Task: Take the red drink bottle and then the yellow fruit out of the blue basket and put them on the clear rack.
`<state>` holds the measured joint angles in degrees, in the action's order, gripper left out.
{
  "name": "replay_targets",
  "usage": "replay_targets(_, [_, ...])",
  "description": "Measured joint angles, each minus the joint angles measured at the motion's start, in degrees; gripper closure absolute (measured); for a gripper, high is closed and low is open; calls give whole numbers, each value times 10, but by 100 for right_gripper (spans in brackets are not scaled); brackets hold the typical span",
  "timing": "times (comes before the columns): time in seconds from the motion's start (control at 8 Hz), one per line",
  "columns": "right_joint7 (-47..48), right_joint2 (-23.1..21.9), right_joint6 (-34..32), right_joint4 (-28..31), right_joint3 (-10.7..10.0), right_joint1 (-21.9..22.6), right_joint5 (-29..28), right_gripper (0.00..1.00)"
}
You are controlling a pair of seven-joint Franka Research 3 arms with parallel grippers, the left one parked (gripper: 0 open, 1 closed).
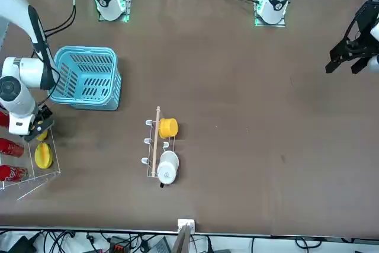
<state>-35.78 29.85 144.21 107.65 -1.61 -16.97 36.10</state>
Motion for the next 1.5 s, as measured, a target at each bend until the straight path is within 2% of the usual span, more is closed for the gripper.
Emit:
replay_targets(0.12, [3, -15, -30, -6, 12, 0, -26, 0])
replay_targets(0.38, [2, -60, -133, -40, 38, 8, -142, 0])
replay_targets(0.75, [25, -99, -318, -144, 43, 23, -277, 0])
replay_targets(1.0, [81, -102, -451, -246, 43, 23, -315, 0])
replay_targets(1.25, [114, -103, -492, -295, 44, 28, -320, 0])
replay_targets(1.5, [190, -127, -514, -317, 46, 54, -322, 0])
